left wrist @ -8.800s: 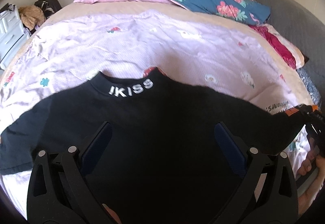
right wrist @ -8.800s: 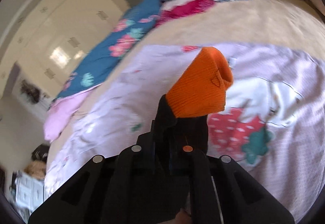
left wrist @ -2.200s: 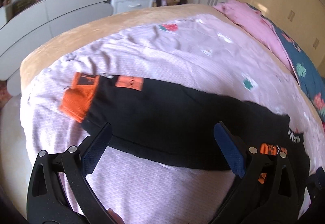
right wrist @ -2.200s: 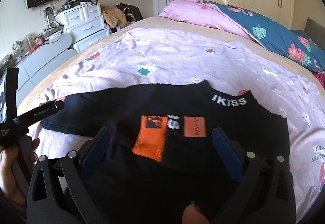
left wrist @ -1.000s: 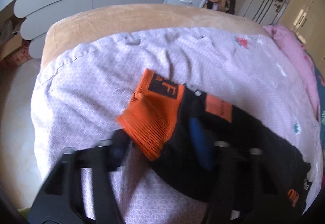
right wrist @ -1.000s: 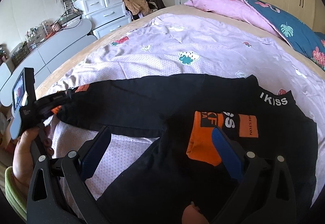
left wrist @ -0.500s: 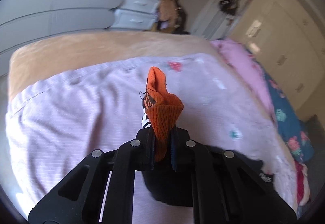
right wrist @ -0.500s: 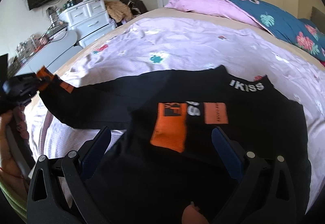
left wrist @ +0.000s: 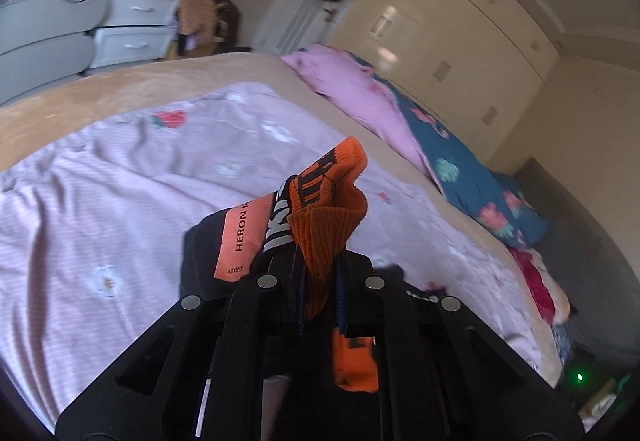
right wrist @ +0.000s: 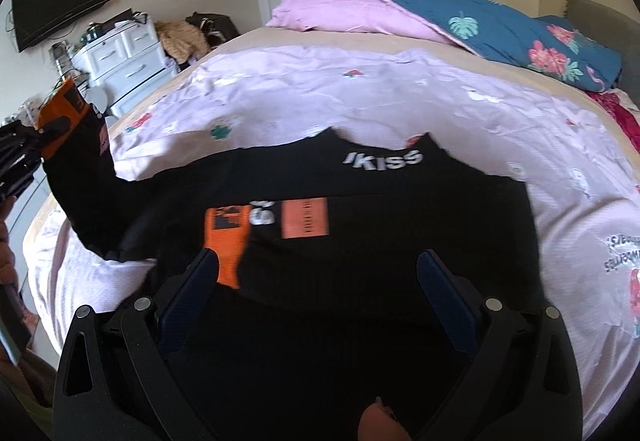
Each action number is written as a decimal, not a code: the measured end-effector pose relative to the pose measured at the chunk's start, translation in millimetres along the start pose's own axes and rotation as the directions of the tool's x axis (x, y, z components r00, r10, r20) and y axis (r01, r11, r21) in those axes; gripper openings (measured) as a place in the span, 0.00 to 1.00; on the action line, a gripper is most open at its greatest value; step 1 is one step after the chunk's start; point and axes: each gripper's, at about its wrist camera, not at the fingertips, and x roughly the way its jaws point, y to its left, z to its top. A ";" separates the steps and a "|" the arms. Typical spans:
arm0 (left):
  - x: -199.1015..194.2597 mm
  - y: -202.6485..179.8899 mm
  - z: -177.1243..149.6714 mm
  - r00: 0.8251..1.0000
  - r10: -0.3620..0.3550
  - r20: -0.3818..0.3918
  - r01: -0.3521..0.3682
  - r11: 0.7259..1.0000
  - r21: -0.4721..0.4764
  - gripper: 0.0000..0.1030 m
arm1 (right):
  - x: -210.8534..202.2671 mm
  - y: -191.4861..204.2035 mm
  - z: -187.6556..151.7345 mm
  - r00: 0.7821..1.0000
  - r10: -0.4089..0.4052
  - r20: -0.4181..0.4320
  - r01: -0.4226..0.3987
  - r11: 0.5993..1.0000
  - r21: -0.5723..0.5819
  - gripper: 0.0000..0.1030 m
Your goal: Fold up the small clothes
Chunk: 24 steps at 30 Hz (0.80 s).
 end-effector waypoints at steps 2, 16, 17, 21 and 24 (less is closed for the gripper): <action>6.3 -8.2 -0.8 0.998 -0.049 -0.026 0.049 0.999 -0.001 0.04 | 0.2 -11.4 0.4 1.000 -0.010 0.009 0.010 1.000 0.011 0.96; 27.6 -120.8 -16.6 0.923 -0.369 -0.105 0.382 0.911 0.156 0.04 | -4.5 -112.9 -10.4 0.996 -0.073 0.052 0.056 0.959 0.278 0.96; 30.2 -125.7 -22.0 0.916 -0.381 -0.129 0.398 0.903 0.164 0.04 | -6.0 -118.4 -10.3 0.996 -0.076 0.057 0.056 0.954 0.295 0.96; 48.2 -136.6 -44.0 0.878 -0.409 -0.249 0.452 0.879 0.149 0.04 | -13.5 -142.1 -12.9 0.993 -0.089 0.071 0.056 0.924 0.378 0.96; 65.4 -145.1 -68.4 0.861 -0.384 -0.334 0.455 0.875 0.167 0.04 | -19.4 -156.1 -16.3 0.992 -0.104 0.077 0.062 0.904 0.423 0.96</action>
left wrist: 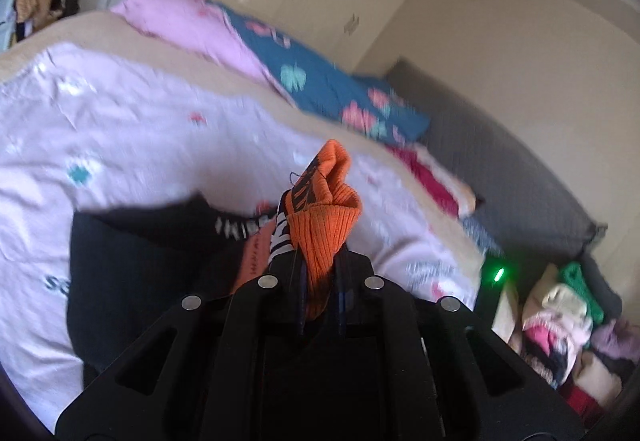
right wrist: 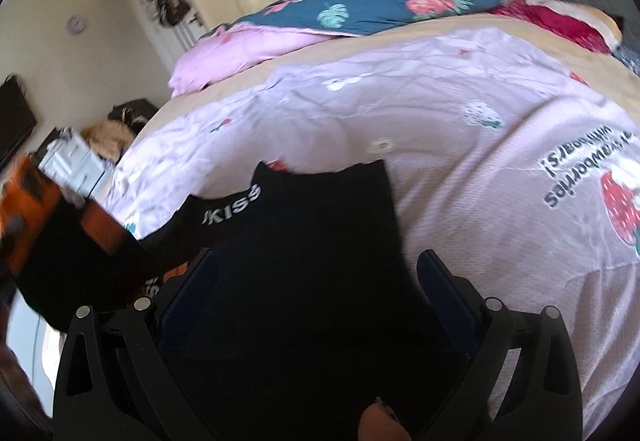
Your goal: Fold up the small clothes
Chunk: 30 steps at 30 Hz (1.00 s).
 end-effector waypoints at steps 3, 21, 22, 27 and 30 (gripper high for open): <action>25.7 0.1 -19.2 0.995 -0.007 -0.095 0.008 1.000 0.001 0.04 | -4.4 -9.1 3.1 1.000 -0.018 0.010 0.018 1.000 0.024 0.96; 100.0 -8.5 -82.3 0.914 0.010 -0.405 0.035 0.994 0.104 0.19 | -10.0 -38.6 7.6 0.998 -0.063 -0.022 0.065 0.995 0.077 0.96; 100.7 -10.0 -84.3 0.911 0.009 -0.412 0.039 0.994 0.106 0.26 | -9.3 -38.6 7.1 0.998 -0.063 -0.027 0.065 0.995 0.075 0.96; 97.7 -17.7 -83.9 0.902 -0.006 -0.432 0.073 0.987 0.140 0.51 | -5.0 -36.4 0.6 0.996 -0.033 -0.080 0.039 0.996 0.075 0.96; 84.8 -5.1 -65.8 0.926 -0.002 -0.378 0.049 0.992 0.114 0.61 | -2.0 -28.8 -9.9 0.991 -0.014 -0.132 0.020 0.999 0.051 0.96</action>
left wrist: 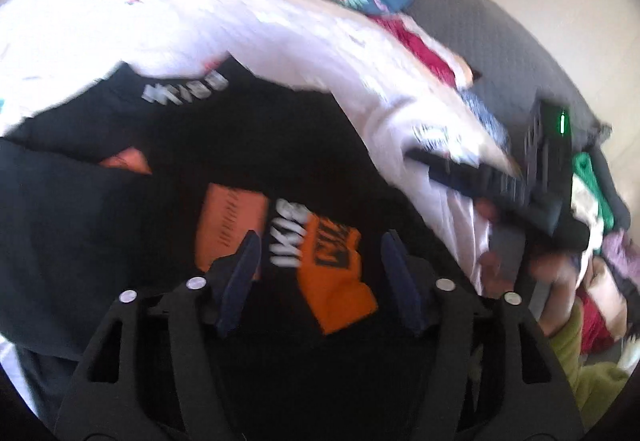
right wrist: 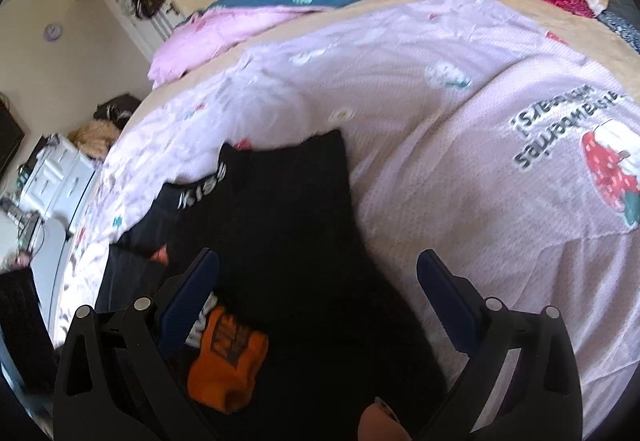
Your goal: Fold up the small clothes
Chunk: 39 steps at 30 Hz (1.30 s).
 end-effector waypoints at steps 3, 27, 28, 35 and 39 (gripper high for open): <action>-23.5 22.2 8.3 0.989 0.127 0.074 -0.125 0.992 -0.034 0.69 | 10.0 13.7 -14.6 0.997 0.021 -0.073 -0.024 0.999 -0.038 0.96; -137.4 129.8 23.5 0.853 0.453 0.260 -0.343 0.861 -0.374 0.83 | -15.7 94.7 -24.7 0.990 0.128 0.054 -0.106 0.947 -0.304 0.07; -138.9 132.1 23.2 0.852 0.454 0.261 -0.341 0.859 -0.381 0.83 | -23.2 101.9 -16.0 0.985 0.154 0.076 -0.121 0.938 -0.324 0.06; -131.8 134.8 24.3 0.860 0.448 0.245 -0.341 0.861 -0.377 0.83 | -53.9 126.6 14.8 0.959 0.211 0.189 -0.106 0.886 -0.452 0.06; -119.9 131.3 24.8 0.863 0.453 0.222 -0.361 0.862 -0.356 0.83 | -41.8 116.1 16.7 0.968 0.143 0.208 -0.039 0.900 -0.435 0.06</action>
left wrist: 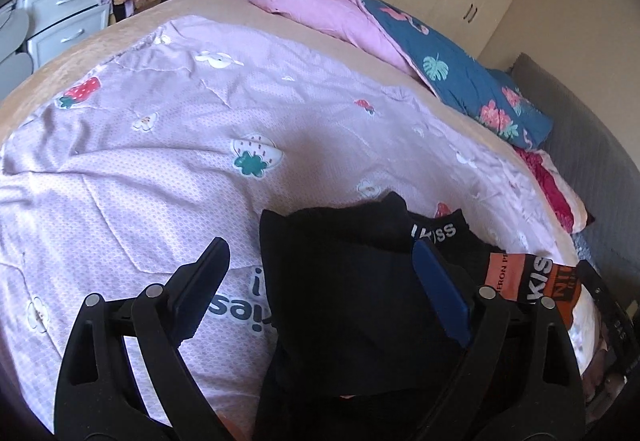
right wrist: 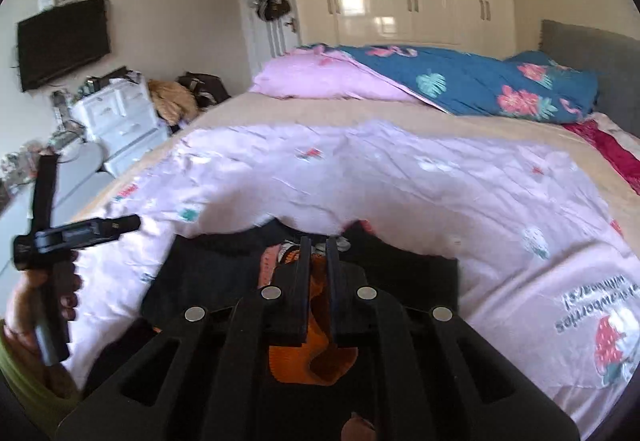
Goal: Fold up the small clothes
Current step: 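Grasp the stacked orange cuffs with the right gripper and press them flat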
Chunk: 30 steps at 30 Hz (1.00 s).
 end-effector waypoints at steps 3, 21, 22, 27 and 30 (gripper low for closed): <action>7.4 -6.4 -4.6 1.000 0.006 -0.018 -0.005 1.000 0.021 0.83 | 11.3 -14.3 -13.0 0.998 -0.051 -0.043 0.052 0.998 0.027 0.06; 38.1 -41.6 -31.7 0.993 -0.003 -0.115 0.017 0.992 0.127 0.83 | 45.8 -46.0 -42.2 0.970 -0.152 -0.190 0.168 0.983 0.068 0.07; 38.4 -41.1 -31.5 0.993 -0.005 -0.118 0.020 0.992 0.124 0.83 | 46.6 -46.5 -42.5 0.969 -0.151 -0.195 0.168 0.983 0.070 0.07; 30.3 -26.9 -25.2 0.996 0.005 -0.089 0.003 0.996 0.089 0.83 | 46.2 -52.1 -43.0 0.966 -0.153 -0.208 0.174 0.981 0.088 0.27; 24.3 -22.3 -21.8 0.997 0.025 -0.069 -0.018 0.996 0.090 0.83 | 42.5 -48.7 -41.6 0.973 -0.129 -0.192 0.147 0.986 0.083 0.29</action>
